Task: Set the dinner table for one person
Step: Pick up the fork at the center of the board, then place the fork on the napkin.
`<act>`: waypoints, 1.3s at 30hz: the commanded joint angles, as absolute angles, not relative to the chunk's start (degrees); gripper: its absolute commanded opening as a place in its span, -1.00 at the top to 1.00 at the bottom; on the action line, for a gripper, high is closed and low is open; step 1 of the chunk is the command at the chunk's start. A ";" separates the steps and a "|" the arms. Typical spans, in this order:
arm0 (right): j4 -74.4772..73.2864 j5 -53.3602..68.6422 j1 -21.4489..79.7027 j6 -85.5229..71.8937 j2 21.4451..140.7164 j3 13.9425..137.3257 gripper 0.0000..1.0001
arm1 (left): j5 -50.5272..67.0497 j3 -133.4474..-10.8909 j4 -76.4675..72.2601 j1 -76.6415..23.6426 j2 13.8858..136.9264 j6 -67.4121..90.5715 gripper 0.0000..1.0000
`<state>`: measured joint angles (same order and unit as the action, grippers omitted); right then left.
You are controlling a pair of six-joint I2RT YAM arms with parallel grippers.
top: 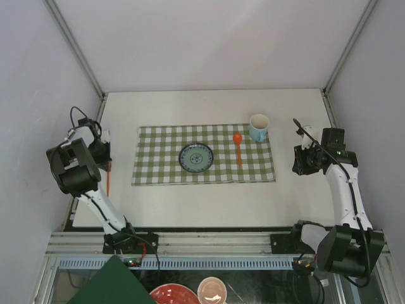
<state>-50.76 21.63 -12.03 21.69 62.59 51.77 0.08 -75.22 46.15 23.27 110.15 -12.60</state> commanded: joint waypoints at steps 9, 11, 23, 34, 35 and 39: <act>-50.16 22.98 -12.31 21.77 62.01 52.82 0.45 | 1.87 -78.39 47.00 15.84 103.24 -6.60 1.00; -50.10 23.09 -12.31 21.72 61.89 52.83 0.45 | 2.49 -80.96 48.64 13.49 102.97 -4.43 1.00; -50.38 23.57 -12.61 22.05 61.22 52.85 0.44 | 3.73 -96.61 55.73 -1.51 111.69 5.36 0.99; -50.63 24.36 -13.17 22.50 60.70 52.71 0.44 | 3.63 -101.78 54.86 -7.35 120.53 8.75 1.00; -50.61 24.38 -13.25 22.59 60.61 52.65 0.44 | 3.58 -101.58 54.55 -7.44 120.61 9.09 1.00; -50.55 24.45 -13.53 22.61 60.47 52.59 0.44 | 3.85 -99.45 53.05 -7.53 120.29 10.52 0.99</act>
